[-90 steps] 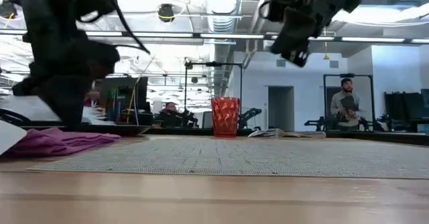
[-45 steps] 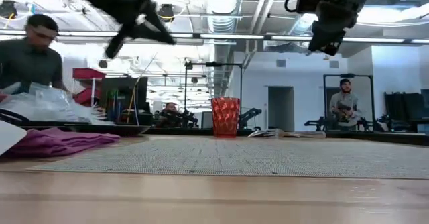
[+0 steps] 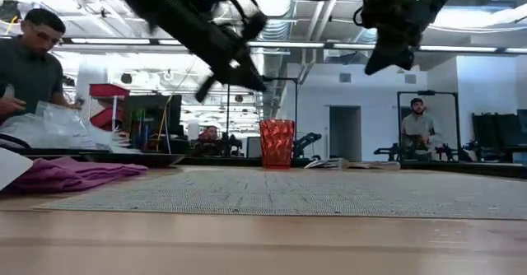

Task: Set table place
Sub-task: Put the fork on top of the purple table napkin

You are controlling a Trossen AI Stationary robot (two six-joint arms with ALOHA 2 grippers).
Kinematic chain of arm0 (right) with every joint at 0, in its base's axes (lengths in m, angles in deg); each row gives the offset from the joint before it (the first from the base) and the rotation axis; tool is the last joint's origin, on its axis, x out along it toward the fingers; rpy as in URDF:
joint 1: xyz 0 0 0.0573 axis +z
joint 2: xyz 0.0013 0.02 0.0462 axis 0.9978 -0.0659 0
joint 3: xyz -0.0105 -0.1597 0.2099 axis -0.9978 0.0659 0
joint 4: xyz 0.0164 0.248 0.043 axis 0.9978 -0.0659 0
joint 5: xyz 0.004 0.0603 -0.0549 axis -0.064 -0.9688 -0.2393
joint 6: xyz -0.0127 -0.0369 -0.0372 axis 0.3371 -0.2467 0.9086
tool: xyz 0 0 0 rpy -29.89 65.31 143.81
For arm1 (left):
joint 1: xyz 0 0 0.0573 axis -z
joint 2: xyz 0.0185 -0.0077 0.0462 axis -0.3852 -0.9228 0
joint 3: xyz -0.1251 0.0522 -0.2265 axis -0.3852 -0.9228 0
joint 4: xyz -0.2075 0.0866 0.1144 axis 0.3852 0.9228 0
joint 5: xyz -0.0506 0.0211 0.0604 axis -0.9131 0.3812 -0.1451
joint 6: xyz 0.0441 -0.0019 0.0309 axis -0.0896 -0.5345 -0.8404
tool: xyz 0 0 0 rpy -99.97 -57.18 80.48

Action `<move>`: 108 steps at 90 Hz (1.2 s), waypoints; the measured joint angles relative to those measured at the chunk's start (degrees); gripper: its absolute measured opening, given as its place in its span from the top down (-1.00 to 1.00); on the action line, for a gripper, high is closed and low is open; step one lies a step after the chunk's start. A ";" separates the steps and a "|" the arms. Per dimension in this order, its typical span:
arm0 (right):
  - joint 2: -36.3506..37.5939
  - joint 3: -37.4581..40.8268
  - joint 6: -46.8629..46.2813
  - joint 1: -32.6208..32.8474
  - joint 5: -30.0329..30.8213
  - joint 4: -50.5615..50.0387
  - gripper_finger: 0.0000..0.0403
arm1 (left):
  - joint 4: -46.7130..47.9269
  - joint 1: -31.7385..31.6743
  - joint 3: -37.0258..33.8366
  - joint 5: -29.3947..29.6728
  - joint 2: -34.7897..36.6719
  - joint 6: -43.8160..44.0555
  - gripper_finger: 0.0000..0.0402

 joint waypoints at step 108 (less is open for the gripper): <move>-45.65 -22.03 43.91 -27.19 -5.99 -9.01 0.36 | 8.14 -12.55 15.37 -26.57 -10.71 -23.70 1.00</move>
